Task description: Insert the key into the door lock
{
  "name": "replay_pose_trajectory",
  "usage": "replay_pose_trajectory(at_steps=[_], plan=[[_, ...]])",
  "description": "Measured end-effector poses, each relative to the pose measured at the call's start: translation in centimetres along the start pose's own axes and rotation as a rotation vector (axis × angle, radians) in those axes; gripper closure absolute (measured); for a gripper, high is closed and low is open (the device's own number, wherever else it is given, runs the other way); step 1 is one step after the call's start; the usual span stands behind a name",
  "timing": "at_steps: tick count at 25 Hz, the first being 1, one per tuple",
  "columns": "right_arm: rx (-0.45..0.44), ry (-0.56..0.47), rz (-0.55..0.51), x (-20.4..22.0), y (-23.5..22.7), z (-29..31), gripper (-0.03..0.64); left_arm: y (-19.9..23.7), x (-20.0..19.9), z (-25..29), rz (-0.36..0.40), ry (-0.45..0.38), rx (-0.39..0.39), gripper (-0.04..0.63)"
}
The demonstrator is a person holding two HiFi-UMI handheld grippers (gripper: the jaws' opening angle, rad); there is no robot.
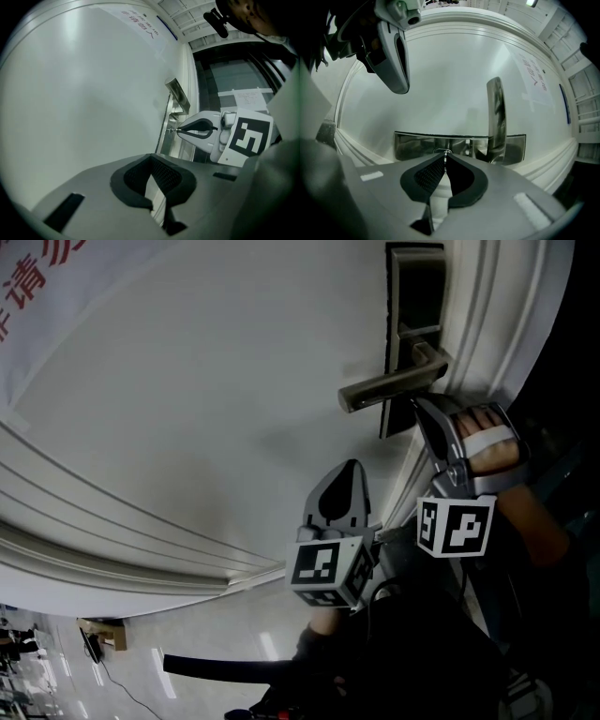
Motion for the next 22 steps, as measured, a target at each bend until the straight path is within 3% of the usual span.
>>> replay_pose_trajectory(at_steps=[22], plan=[[0.007,0.003,0.007,-0.15,-0.05,0.66,0.603,0.19,0.05,-0.12,-0.008,-0.001,0.003,0.595]])
Point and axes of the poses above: the fingertips, and each gripper's own axes: z forward along the fingers, y to its left, x out of its underside, the point moved 4 cm from there along -z, backward along the fingers, and after that the axes turned 15 degrees about y, right-handed, at the moved point
